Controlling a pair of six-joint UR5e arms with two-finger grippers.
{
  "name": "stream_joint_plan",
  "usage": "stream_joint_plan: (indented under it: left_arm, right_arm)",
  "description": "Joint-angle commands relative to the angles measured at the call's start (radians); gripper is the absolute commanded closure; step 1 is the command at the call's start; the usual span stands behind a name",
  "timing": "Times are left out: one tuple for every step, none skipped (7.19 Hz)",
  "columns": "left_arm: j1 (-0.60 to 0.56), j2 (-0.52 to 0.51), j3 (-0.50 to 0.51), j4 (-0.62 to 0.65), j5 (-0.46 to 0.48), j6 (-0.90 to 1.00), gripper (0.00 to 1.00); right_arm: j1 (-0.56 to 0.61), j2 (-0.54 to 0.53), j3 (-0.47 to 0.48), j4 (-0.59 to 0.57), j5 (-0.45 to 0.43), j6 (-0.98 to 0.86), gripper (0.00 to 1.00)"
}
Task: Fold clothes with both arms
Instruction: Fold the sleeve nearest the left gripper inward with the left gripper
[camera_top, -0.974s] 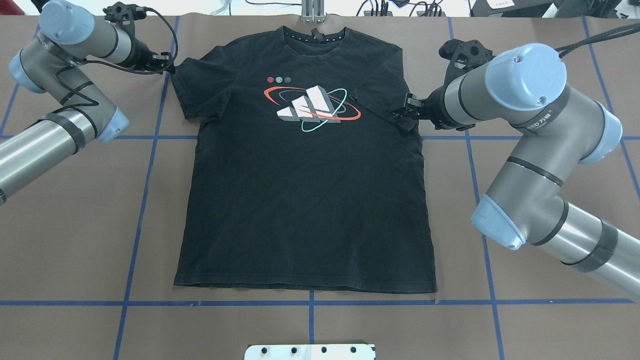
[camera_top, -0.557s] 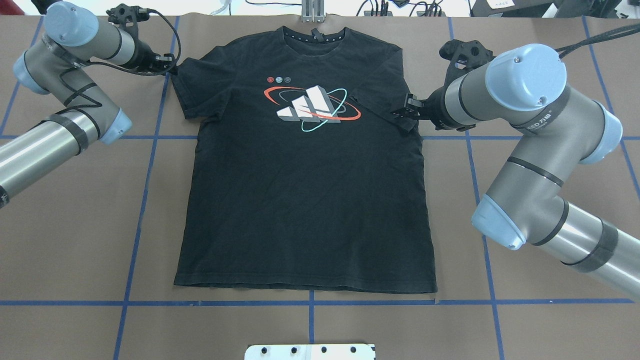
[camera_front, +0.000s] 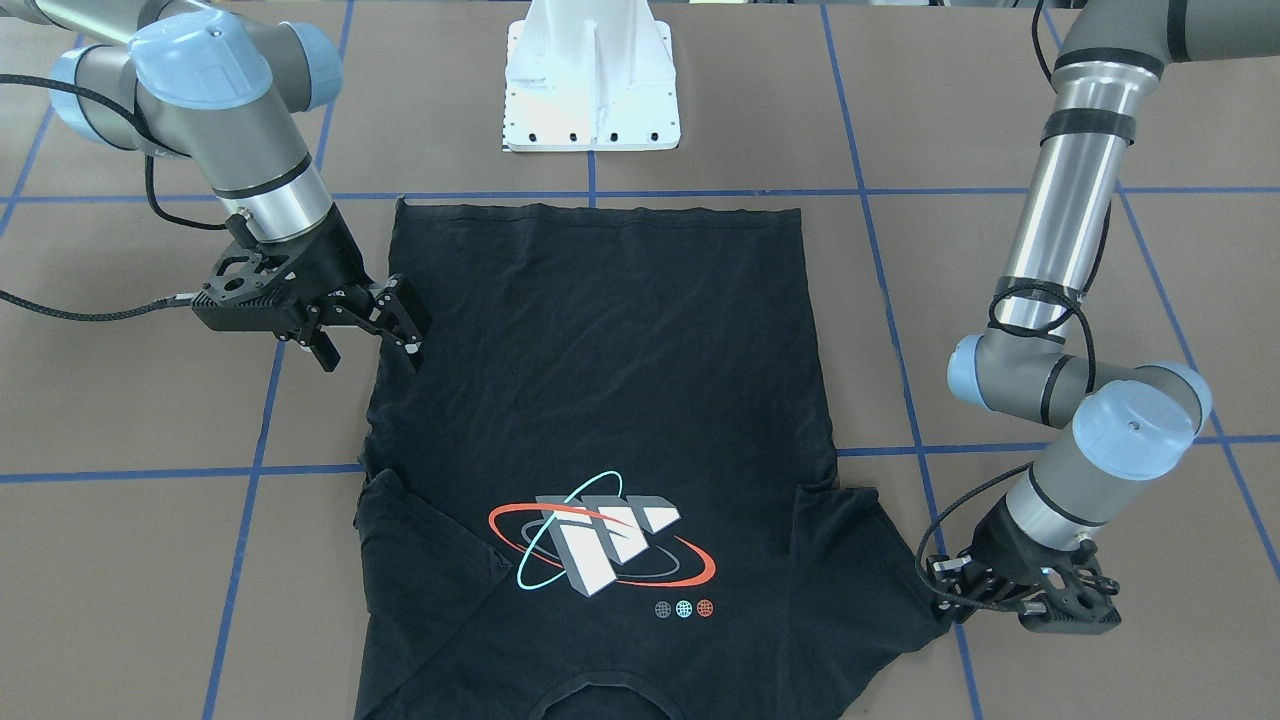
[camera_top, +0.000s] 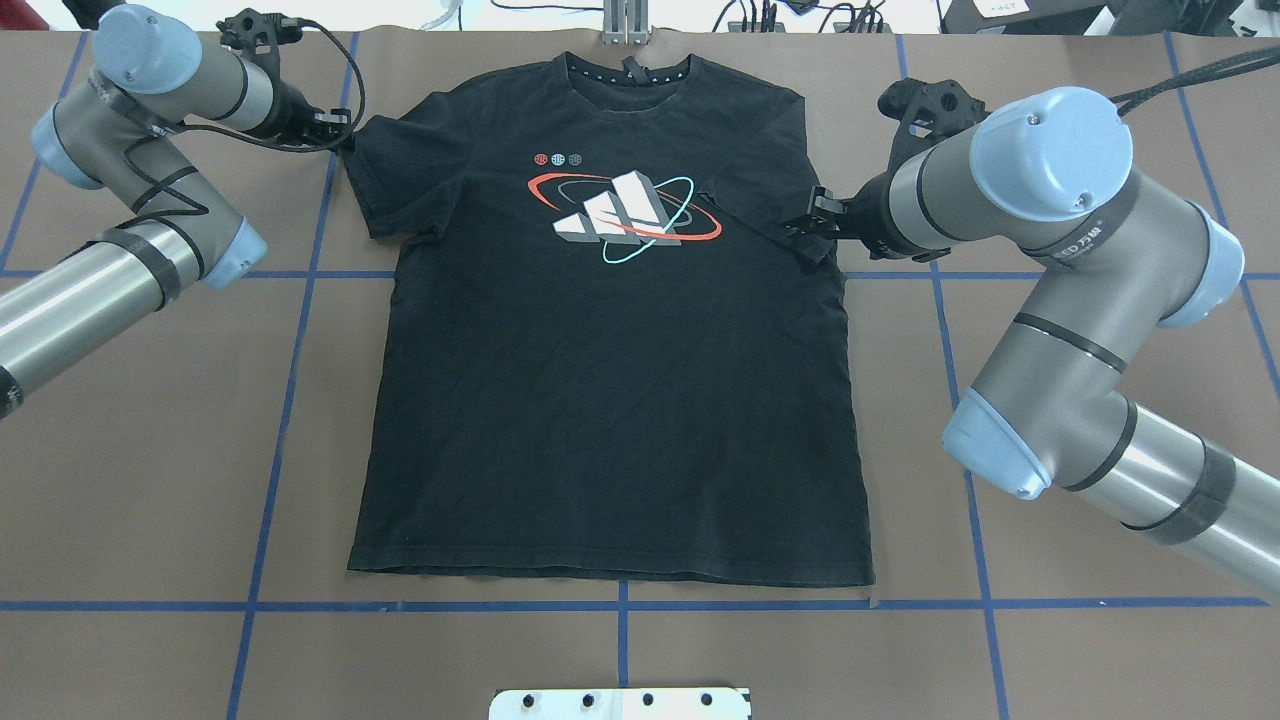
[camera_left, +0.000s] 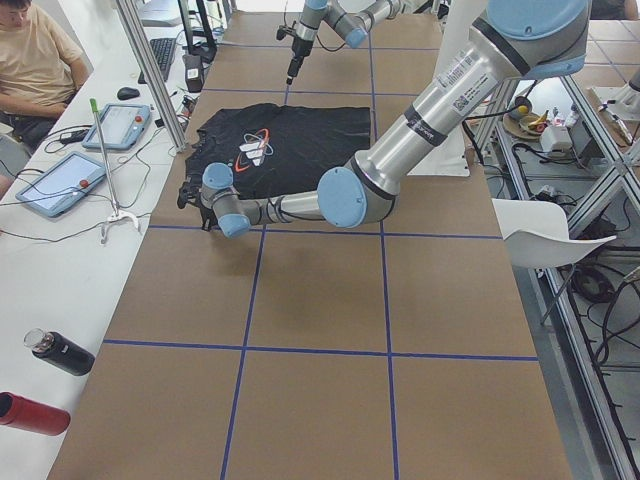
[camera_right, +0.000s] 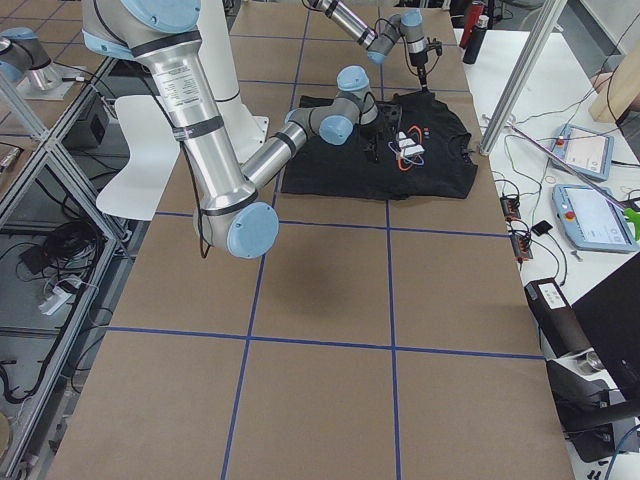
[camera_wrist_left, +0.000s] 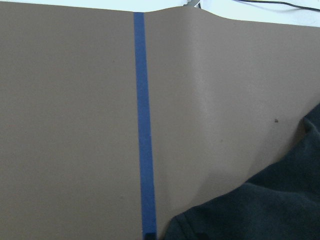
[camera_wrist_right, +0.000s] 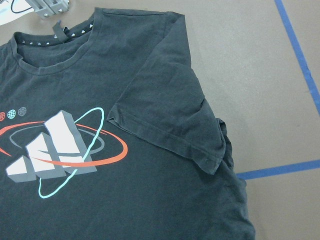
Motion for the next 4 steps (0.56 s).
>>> stream_joint_plan:
  left_arm:
    - [0.0,0.0,0.002,-0.001,0.01,0.0,1.0]
    - [0.0,-0.003,0.001,-0.001,0.01,-0.001,1.0]
    - [-0.002,-0.006,-0.01,-0.001,0.007,-0.004,1.0]
    - [-0.02,0.009,-0.107,0.002,-0.031,-0.03,1.0]
  right_arm:
    - [0.0,0.0,-0.007,0.0,0.0,-0.003,0.0]
    - [0.0,0.0,-0.01,0.0,0.0,-0.003,0.0]
    - [0.0,0.0,-0.01,0.0,0.0,-0.003,0.0]
    - [0.0,0.0,-0.01,0.002,0.0,-0.003,0.0]
